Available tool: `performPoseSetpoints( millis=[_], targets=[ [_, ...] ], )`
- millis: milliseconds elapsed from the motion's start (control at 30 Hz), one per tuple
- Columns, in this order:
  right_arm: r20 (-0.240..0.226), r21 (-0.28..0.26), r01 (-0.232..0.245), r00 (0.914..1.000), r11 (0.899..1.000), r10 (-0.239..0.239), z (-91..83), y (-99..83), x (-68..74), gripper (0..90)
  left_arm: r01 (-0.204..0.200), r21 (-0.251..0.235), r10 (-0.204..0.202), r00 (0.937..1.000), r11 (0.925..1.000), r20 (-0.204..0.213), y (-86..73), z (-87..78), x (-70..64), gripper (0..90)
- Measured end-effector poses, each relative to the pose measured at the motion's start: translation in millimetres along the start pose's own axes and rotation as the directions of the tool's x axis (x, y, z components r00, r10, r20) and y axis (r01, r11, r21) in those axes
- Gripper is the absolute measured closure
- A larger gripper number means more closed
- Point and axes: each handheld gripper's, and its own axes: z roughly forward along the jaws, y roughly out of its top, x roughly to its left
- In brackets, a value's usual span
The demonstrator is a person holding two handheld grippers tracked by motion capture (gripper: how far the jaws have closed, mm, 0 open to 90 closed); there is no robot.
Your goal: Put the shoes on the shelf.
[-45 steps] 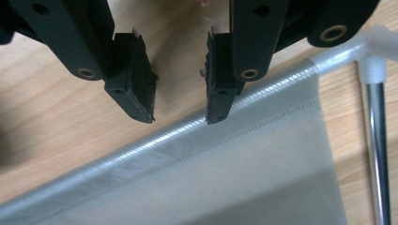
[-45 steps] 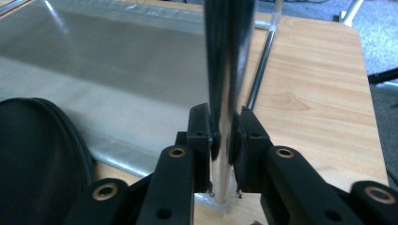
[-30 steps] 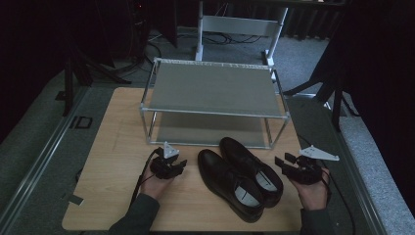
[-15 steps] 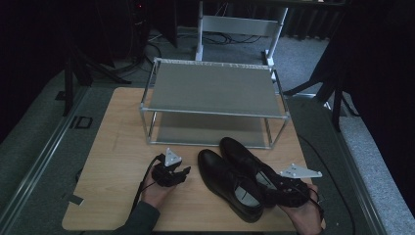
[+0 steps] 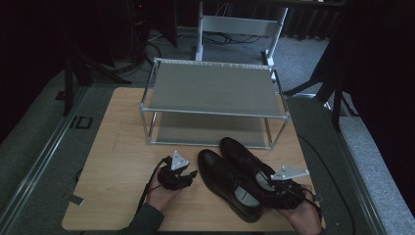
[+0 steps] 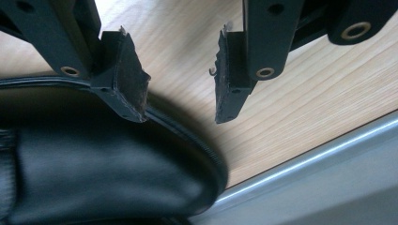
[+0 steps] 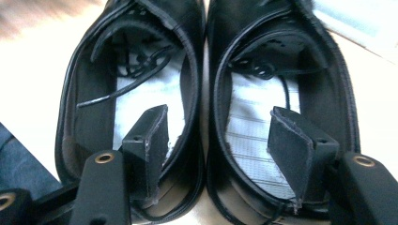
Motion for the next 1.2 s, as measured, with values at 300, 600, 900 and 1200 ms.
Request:
performPoseSetpoints(
  millis=[300, 600, 900, 1200],
  targets=[
    [-0.038, 0.148, -0.033, 0.9985, 0.988, 0.039, 9.3, 9.9, -0.5, 40.7, -0.049, -0.016, 0.05, 0.9974, 0.9987, 0.052, 6.9, -1.1, -20.2, 55.0],
    [-0.014, 0.223, -0.018, 0.9997, 0.975, 0.022, 18.8, 11.4, 4.0, 50.0, -0.076, -0.017, 0.077, 0.9938, 0.997, 0.079, 7.6, 1.4, -32.4, 55.0],
    [-0.034, 0.225, -0.007, 0.9993, 0.974, 0.015, 19.9, 9.8, 3.3, 66.2, -0.096, -0.013, 0.096, 0.9907, 0.9953, 0.096, 8.6, 3.8, -39.3, 54.9],
    [-0.032, 0.216, 0.016, 0.9994, 0.976, -0.009, 21.6, 6.1, 5.3, 76.4, -0.092, -0.029, 0.095, 0.9899, 0.9953, 0.105, 10.3, 1.6, -41.3, 54.4]
  ],
)
